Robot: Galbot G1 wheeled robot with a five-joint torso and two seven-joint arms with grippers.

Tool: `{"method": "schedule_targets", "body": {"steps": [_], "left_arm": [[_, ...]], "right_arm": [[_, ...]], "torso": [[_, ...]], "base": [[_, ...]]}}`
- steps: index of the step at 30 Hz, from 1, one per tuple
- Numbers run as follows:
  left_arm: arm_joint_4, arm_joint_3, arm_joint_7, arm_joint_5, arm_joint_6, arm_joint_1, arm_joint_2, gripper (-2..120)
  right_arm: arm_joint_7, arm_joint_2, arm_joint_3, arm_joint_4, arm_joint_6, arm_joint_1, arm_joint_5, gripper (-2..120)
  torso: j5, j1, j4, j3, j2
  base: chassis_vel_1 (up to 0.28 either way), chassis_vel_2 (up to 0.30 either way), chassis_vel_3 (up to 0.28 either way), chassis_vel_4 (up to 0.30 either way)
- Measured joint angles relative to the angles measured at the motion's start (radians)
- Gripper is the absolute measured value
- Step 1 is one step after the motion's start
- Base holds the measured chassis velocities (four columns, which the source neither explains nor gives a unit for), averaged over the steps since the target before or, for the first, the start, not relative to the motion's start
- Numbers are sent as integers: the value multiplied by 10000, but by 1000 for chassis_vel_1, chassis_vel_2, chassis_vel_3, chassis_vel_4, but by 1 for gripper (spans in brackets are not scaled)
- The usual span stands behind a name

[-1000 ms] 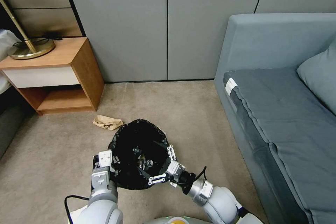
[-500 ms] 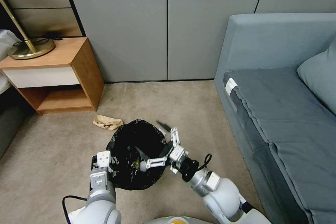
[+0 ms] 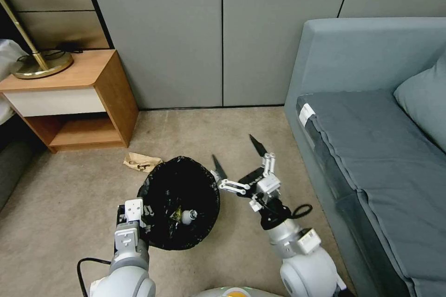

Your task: Pick up the trash bin, then pick up the garbage from the floor and place it into the trash bin.

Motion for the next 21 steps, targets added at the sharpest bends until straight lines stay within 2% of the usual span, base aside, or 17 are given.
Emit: {"method": "schedule_targets", "body": {"steps": [3,5,10,21], "left_arm": [[-41,-60,5,-87,-4,-10,31,1],[-78,-119,5,-180,-4,-15,56,1],[-101,-169,8,-283,-22,20,60,1],[-105,-140,-1,-340,-49,-8,-1,1]], "right_arm": [[379,288,156,-253,99,-298,-373,100],[615,477,408,-432,216,-432,-618,100],[715,582,708,-729,428,-517,-708,100],[689,593,942,-1204,748,-393,-563,100]], "torso": [[1,0,0,0,0],[-16,0,4,-1,0],[-20,0,4,0,0],[15,0,-2,0,0]], "base": [[0,0,0,0],[0,0,0,0],[0,0,0,0],[0,0,0,0]]}}
